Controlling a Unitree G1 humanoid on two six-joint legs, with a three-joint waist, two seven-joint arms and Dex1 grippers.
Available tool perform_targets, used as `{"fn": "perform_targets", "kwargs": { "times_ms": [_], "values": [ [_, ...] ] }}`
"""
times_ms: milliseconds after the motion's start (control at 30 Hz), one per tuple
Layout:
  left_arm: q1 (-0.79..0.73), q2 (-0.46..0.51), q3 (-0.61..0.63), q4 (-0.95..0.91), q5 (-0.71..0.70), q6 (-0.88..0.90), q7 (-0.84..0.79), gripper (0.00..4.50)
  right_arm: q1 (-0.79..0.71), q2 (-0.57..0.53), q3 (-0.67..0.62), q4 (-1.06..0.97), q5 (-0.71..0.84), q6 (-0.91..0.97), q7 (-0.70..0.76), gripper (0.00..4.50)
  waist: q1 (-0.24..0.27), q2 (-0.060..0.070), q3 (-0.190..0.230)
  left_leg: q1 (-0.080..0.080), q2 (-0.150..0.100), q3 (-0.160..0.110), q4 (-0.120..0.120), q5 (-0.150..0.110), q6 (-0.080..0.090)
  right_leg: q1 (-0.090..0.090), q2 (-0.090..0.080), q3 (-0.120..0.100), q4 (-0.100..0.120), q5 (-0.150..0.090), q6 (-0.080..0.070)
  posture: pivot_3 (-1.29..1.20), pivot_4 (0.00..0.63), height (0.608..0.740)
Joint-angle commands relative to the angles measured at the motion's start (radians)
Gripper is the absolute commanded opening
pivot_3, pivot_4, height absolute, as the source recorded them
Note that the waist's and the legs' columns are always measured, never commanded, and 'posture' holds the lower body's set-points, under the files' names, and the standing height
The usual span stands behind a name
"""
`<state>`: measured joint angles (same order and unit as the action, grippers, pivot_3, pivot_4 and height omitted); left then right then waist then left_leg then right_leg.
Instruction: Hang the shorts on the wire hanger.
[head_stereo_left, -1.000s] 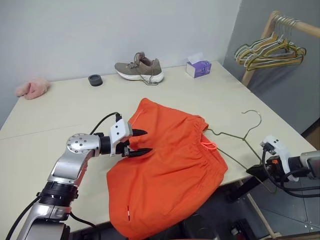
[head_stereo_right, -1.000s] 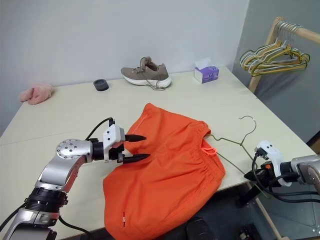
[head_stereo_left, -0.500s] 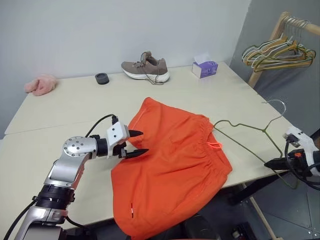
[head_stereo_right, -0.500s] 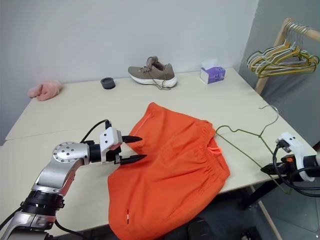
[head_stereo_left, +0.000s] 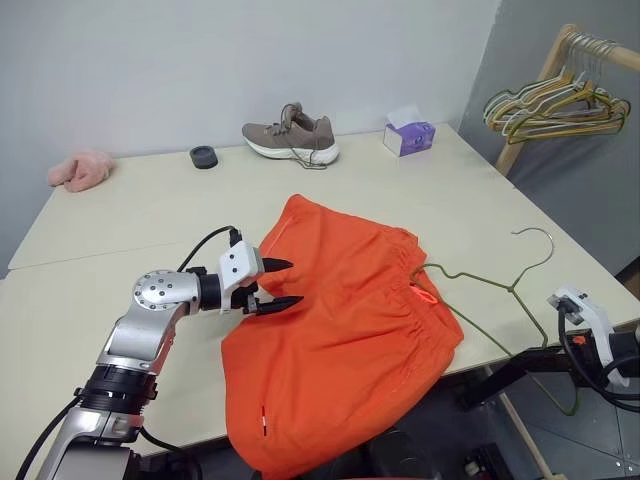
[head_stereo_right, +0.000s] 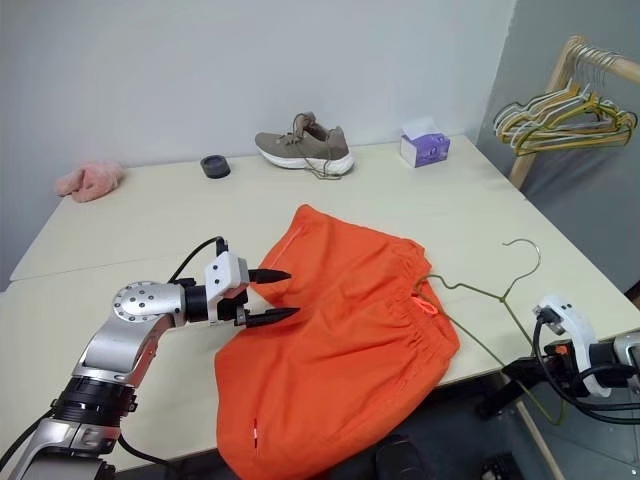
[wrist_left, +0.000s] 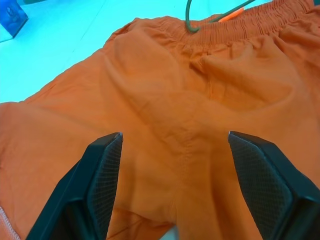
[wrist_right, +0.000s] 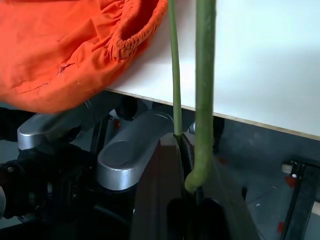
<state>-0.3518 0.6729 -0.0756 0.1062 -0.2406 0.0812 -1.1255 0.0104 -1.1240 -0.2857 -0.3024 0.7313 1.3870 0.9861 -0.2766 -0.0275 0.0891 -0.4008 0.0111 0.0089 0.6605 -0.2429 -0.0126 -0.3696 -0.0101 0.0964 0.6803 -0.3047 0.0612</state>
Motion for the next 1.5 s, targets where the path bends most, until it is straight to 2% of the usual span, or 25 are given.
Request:
{"fn": "perform_targets", "kwargs": {
  "times_ms": [33,267,400,567,900,1033,1267,1400,1500],
  "values": [
    [0.001,0.005,0.016,-0.047,-0.012,-0.001,0.003,3.54,0.023,-0.005,-0.071,-0.026,0.035,0.018,-0.004,0.0,0.001,-0.001,0.0,0.0,0.0,0.0,0.0,0.0,0.0,0.0,0.0,0.0,0.0,0.0,0.0,-0.3,0.074,0.74],
    [-0.01,0.005,0.014,-0.043,-0.007,0.002,0.004,3.54,0.115,0.017,-0.173,-0.055,0.065,0.056,-0.022,0.0,0.0,-0.003,0.002,0.0,0.0,0.0,0.0,0.0,0.0,0.0,0.0,0.0,0.0,0.0,0.0,-0.31,0.076,0.74],
    [-0.016,0.003,0.011,-0.04,-0.005,0.001,0.003,3.54,0.118,0.04,-0.145,-0.081,0.077,0.06,-0.042,0.0,-0.001,-0.003,0.002,0.0,0.0,0.0,0.0,0.0,0.0,0.0,0.0,0.0,0.0,0.0,0.0,-0.31,0.074,0.74],
    [-0.014,0.005,0.01,-0.049,-0.001,0.001,0.007,3.54,-0.004,0.083,-0.028,-0.042,0.079,0.08,-0.088,0.0,-0.003,-0.003,0.002,0.0,0.0,0.001,0.0,0.0,0.0,0.0,0.0,0.0,0.0,0.0,0.0,-0.29,0.069,0.74],
    [0.026,0.019,0.03,-0.081,-0.002,0.002,0.034,3.54,-0.272,0.143,0.146,0.235,0.024,0.115,-0.148,0.0,0.011,-0.003,0.003,-0.001,0.0,0.0,-0.001,0.0,0.0,-0.001,0.0,0.0,-0.001,0.0,0.0,-0.23,0.06,0.74],
    [0.047,0.024,0.034,-0.103,-0.004,0.004,0.044,3.54,-0.336,0.212,0.143,0.324,-0.002,0.169,-0.217,0.0,0.024,-0.003,0.003,-0.001,0.0,0.0,-0.001,0.0,0.0,-0.001,0.0,0.0,-0.001,0.0,0.0,-0.21,0.059,0.74],
    [0.068,0.028,0.034,-0.125,-0.005,0.007,0.061,3.54,-0.471,0.437,-0.008,0.431,0.027,0.227,-0.387,0.0,0.032,-0.003,0.002,0.0,0.0,0.0,0.0,0.0,0.0,0.0,0.0,0.0,0.0,0.0,0.0,-0.2,0.057,0.74],
    [0.065,0.027,0.033,-0.125,-0.005,0.009,0.063,3.54,-0.508,0.451,0.035,0.395,0.007,0.2,-0.394,0.0,0.035,-0.002,0.002,-0.001,0.0,0.0,0.0,0.0,0.001,-0.001,0.0,0.0,0.0,0.0,0.0,-0.2,0.055,0.74],
    [0.053,0.022,0.041,-0.113,-0.009,0.011,0.071,3.54,-0.534,0.397,0.122,0.323,-0.002,0.124,-0.333,0.0,0.034,-0.001,0.003,-0.002,0.0,0.0,-0.001,0.0,0.001,-0.003,0.0,0.0,0.0,0.0,0.0,-0.21,0.053,0.74]
  ]
}}
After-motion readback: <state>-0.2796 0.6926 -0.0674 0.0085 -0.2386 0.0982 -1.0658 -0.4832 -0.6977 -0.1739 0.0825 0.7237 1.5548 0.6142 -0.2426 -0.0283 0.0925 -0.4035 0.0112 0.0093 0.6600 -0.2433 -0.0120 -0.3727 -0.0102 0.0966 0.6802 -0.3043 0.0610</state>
